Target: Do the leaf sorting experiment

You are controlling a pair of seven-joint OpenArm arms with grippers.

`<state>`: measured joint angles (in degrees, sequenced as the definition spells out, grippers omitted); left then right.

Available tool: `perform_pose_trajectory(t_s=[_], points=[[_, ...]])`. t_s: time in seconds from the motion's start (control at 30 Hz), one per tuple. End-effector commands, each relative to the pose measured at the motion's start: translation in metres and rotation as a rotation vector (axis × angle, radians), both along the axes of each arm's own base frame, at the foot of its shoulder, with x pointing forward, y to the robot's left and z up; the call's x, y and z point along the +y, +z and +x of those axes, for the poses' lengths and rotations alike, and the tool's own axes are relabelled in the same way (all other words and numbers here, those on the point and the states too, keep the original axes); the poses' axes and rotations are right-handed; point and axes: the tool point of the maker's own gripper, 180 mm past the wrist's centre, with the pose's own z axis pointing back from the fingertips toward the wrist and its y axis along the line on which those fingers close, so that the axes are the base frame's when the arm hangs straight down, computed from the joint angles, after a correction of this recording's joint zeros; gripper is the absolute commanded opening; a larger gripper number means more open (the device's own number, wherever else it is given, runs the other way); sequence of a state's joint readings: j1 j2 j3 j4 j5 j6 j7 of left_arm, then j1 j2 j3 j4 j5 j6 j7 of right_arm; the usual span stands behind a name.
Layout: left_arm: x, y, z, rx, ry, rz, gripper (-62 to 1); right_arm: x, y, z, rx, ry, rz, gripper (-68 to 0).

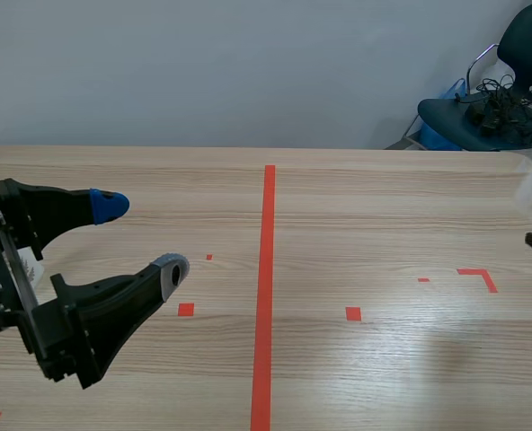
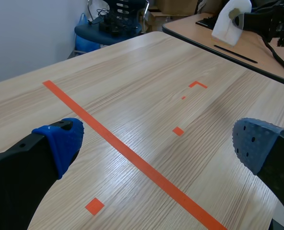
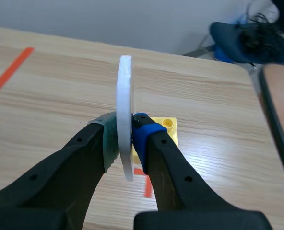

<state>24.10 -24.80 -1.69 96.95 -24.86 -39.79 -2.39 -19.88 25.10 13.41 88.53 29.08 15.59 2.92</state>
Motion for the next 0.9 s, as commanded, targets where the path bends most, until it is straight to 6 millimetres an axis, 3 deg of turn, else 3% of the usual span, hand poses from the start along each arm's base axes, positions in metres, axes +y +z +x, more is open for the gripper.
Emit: perform_pose_trajectory(t_s=[0.0,0.17,0.33,0.53,0.7,0.87], points=[[0.001,0.008,0.003,-0.024,0.004,-0.020,1.4,-0.009,-0.009,0.010,0.009,-0.012,0.017,-63.4],[0.001,0.008,0.003,-0.024,0.004,-0.020,1.4,-0.057,-0.043,0.021,0.027,-0.141,0.096,-63.4],[0.001,0.008,0.003,-0.024,0.004,-0.020,1.4,-0.074,-0.061,0.032,0.048,-0.193,0.151,-63.4],[0.001,0.008,0.003,-0.024,0.004,-0.020,1.4,-0.080,-0.091,0.028,0.116,-0.227,0.159,-63.4],[0.001,0.008,0.003,-0.024,0.004,-0.020,1.4,-0.087,-0.102,0.020,0.155,-0.254,0.097,-62.8],[0.001,0.008,0.003,-0.024,0.004,-0.020,1.4,-0.090,-0.109,0.011,0.186,-0.257,0.086,-51.2]])
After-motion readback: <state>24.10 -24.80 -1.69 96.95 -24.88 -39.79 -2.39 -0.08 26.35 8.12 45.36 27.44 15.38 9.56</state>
